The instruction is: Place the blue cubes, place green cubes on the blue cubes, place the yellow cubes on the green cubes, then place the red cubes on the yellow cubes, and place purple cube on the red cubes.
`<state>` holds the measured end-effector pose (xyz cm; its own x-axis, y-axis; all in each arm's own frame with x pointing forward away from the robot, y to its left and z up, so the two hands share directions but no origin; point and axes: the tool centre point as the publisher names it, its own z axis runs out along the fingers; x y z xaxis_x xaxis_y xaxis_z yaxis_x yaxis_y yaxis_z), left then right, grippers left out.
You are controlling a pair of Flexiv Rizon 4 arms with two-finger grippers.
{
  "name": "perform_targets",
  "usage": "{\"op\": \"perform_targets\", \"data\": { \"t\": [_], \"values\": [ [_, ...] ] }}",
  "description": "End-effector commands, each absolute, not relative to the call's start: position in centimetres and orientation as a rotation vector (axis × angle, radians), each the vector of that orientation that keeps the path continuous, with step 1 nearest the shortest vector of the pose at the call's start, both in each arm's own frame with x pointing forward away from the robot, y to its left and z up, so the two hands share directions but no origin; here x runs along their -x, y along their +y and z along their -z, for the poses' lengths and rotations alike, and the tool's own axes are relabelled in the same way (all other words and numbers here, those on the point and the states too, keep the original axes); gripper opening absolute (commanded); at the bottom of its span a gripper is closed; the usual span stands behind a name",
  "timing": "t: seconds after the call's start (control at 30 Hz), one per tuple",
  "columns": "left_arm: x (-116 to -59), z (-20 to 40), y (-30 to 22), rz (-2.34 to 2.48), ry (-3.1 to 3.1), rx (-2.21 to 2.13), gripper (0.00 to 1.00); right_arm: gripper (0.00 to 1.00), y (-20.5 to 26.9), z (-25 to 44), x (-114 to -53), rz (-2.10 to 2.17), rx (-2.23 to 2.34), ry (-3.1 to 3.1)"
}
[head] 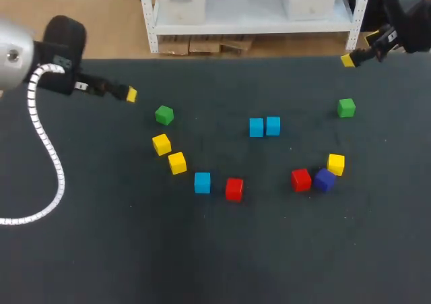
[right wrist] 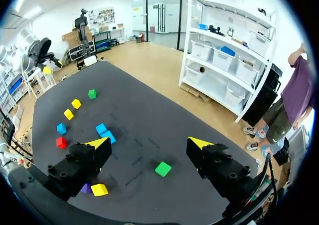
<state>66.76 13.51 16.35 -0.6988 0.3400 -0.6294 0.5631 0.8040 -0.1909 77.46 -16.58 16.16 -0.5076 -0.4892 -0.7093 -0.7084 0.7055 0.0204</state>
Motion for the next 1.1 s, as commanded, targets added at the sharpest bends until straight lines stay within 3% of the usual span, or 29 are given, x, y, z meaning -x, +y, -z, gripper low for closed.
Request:
{"op": "perform_targets", "data": {
  "t": [0.03, 0.67, 1.1],
  "values": [
    [-66.6, -16.5, 11.3, 0.449, 2.489, -0.908, 1.0, 1.0, -16.6, -16.1, -77.4, -0.406, 0.907, 2.208],
    [-59.5, -10.9, 5.4, 0.593, 2.315, -1.819, 1.0, 1.0, -16.6, -16.1, -77.4, -0.406, 0.907, 2.208],
    [-55.6, -6.3, 1.2, 0.597, 2.236, -2.107, 1.0, 1.0, -16.6, -16.1, -77.4, -0.406, 0.907, 2.208]
  ]
}}
